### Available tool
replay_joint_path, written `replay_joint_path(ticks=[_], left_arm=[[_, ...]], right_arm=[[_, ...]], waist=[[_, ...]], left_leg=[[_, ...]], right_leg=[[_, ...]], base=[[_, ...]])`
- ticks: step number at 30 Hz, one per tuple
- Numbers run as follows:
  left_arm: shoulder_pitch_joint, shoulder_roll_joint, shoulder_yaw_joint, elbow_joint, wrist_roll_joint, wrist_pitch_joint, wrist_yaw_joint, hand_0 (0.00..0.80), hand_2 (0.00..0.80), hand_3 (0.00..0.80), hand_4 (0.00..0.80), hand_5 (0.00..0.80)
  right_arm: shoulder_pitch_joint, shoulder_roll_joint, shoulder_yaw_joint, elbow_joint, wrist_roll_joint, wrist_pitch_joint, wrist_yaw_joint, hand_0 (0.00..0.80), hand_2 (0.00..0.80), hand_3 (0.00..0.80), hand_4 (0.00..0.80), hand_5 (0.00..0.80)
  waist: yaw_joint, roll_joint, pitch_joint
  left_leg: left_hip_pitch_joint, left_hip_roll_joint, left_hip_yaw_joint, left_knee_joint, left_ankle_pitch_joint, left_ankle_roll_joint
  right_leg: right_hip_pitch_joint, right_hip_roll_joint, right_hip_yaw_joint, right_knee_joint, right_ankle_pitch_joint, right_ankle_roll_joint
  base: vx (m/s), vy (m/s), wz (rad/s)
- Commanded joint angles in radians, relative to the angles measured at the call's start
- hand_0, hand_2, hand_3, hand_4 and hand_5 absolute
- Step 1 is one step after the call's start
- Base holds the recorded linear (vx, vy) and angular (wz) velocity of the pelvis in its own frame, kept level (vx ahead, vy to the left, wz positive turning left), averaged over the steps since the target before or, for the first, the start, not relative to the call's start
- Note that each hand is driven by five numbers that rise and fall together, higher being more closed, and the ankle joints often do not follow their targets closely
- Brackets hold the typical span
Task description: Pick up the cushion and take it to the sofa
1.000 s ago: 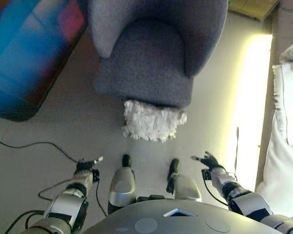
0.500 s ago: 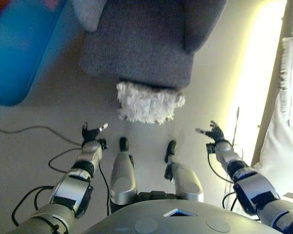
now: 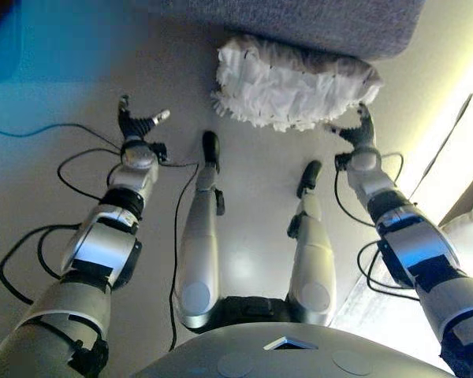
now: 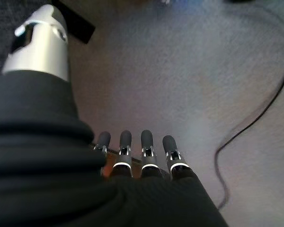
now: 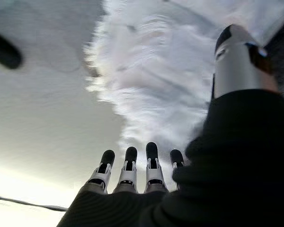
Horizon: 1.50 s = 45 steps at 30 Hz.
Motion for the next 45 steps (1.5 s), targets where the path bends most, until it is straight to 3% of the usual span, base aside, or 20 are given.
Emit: replay_joint_path(ticks=[1,10,16,20,24,28,31,32,33,35,36,41,45], left_arm=[[-0.046,0.003,0.012,-0.003,0.013,-0.031,0.038,0.000,0.000,0.000,0.000,0.000],[-0.173,0.021,-0.016,0.020,0.109,-0.059,0.023,0.000,0.000,0.000,0.000,0.000],[-0.260,0.016,-0.081,0.065,0.143,-0.023,-0.013,0.000,0.000,0.000,0.000,0.000],[-0.272,0.002,-0.088,0.100,0.131,-0.056,-0.015,0.000,0.000,0.000,0.000,0.000],[-0.253,0.027,-0.084,0.080,0.117,-0.072,-0.017,0.000,0.000,0.000,0.000,0.000],[-0.127,0.083,-0.042,-0.050,0.128,-0.082,0.004,0.000,0.000,0.000,0.000,0.000],[-0.029,0.104,-0.020,-0.112,0.151,-0.099,0.014,0.000,0.000,0.000,0.000,0.000],[-0.013,0.177,0.015,-0.090,0.130,-0.181,-0.077,0.000,0.000,0.000,0.000,0.000],[-0.004,0.212,0.030,-0.055,0.055,-0.166,-0.132,0.000,0.000,0.000,0.000,0.000],[0.004,0.223,0.043,0.079,0.006,-0.279,-0.224,0.000,0.000,0.000,0.000,0.000],[0.002,0.218,0.043,0.094,0.005,-0.291,-0.229,0.000,0.000,0.000,0.000,0.000],[-0.038,0.200,0.040,0.063,0.009,-0.259,-0.188,0.000,0.000,0.000,0.000,0.000],[-0.063,0.190,0.039,0.081,-0.014,-0.263,-0.201,0.000,0.000,0.000,0.000,0.000]], right_arm=[[-0.030,-0.097,0.008,-0.028,-0.007,0.019,-0.053,0.000,0.000,0.000,0.000,0.000],[-0.195,-0.120,0.054,0.009,-0.009,0.080,-0.106,0.000,0.000,0.000,0.000,0.000],[-0.269,-0.133,0.067,0.046,0.017,0.131,-0.155,0.000,0.000,0.000,0.000,0.000],[-0.273,-0.135,0.060,0.080,0.035,0.148,-0.191,0.000,0.000,0.000,0.000,0.000],[-0.161,-0.189,0.016,0.048,0.004,0.080,-0.206,0.000,0.000,0.000,0.000,0.000],[0.156,-0.276,-0.102,-0.108,-0.009,-0.058,-0.292,0.000,0.000,0.000,0.000,0.000],[0.345,-0.280,-0.192,-0.210,-0.037,-0.103,-0.373,0.000,0.000,0.000,0.000,0.000],[0.398,-0.303,-0.221,-0.230,-0.034,-0.124,-0.375,0.000,0.000,0.000,0.000,0.000],[0.423,-0.325,-0.242,-0.220,-0.023,-0.145,-0.363,0.000,0.000,0.000,0.000,0.000],[0.438,-0.346,-0.275,-0.112,-0.031,-0.218,-0.334,0.000,0.000,0.000,0.000,0.000],[0.438,-0.342,-0.277,-0.093,-0.033,-0.223,-0.341,0.000,0.000,0.000,0.000,0.000],[0.446,-0.302,-0.273,-0.123,-0.043,-0.186,-0.402,0.000,0.000,0.000,0.000,0.000],[0.426,-0.299,-0.267,-0.054,-0.078,-0.271,-0.372,0.000,0.000,0.000,0.000,0.000]], waist=[[0.000,0.022,-0.004],[-0.001,0.039,-0.004],[-0.027,0.059,-0.004],[-0.047,0.071,-0.004],[-0.081,0.071,-0.004],[-0.134,0.058,-0.004],[-0.164,0.050,-0.004],[-0.173,0.057,-0.004],[-0.180,0.064,-0.004],[-0.196,0.076,-0.004],[-0.200,0.077,-0.004],[-0.222,0.086,-0.004],[-0.225,0.113,-0.004]], left_leg=[[-0.152,0.058,-0.052,0.105,-0.028,-0.060],[-0.294,0.050,-0.063,0.120,-0.046,-0.052],[-0.321,0.039,-0.058,0.102,-0.069,-0.042],[-0.330,0.039,-0.053,0.096,-0.080,-0.043],[-0.348,0.050,-0.046,0.093,-0.084,-0.047],[-0.339,0.067,-0.022,0.054,-0.088,-0.049],[-0.323,0.077,-0.004,0.043,-0.089,-0.049],[-0.313,0.079,0.005,0.033,-0.084,-0.054],[-0.300,0.081,0.017,0.030,-0.082,-0.057],[-0.284,0.090,0.035,0.055,-0.090,-0.056],[-0.286,0.093,0.038,0.064,-0.094,-0.056],[-0.299,0.105,0.059,0.072,-0.097,-0.059],[-0.303,0.104,0.071,0.069,-0.102,-0.057]], right_leg=[[-0.093,-0.015,0.048,0.120,-0.124,-0.013],[-0.318,0.002,0.026,0.223,-0.137,-0.015],[-0.429,0.017,0.050,0.283,-0.132,-0.022],[-0.475,0.022,0.065,0.307,-0.131,-0.025],[-0.518,0.041,0.086,0.319,-0.121,-0.024],[-0.536,0.070,0.115,0.301,-0.119,-0.021],[-0.535,0.078,0.129,0.290,-0.112,-0.022],[-0.537,0.078,0.132,0.294,-0.113,-0.023],[-0.536,0.075,0.137,0.300,-0.115,-0.024],[-0.539,0.075,0.157,0.323,-0.118,-0.030],[-0.543,0.076,0.162,0.330,-0.121,-0.031],[-0.577,0.088,0.188,0.347,-0.124,-0.038],[-0.598,0.084,0.207,0.344,-0.126,-0.036]], base=[[-0.009,-0.046,0.00],[-0.011,-0.013,-0.02],[-0.023,0.013,0.08],[-0.020,0.012,-0.06],[-0.035,0.045,-0.10],[-0.007,0.053,-0.17],[0.006,0.045,-0.23],[0.020,0.113,-0.29],[0.033,0.163,-0.28],[0.034,0.118,-0.31],[0.015,0.038,-0.46],[0.013,0.027,-0.31],[0.015,0.022,-0.02]])
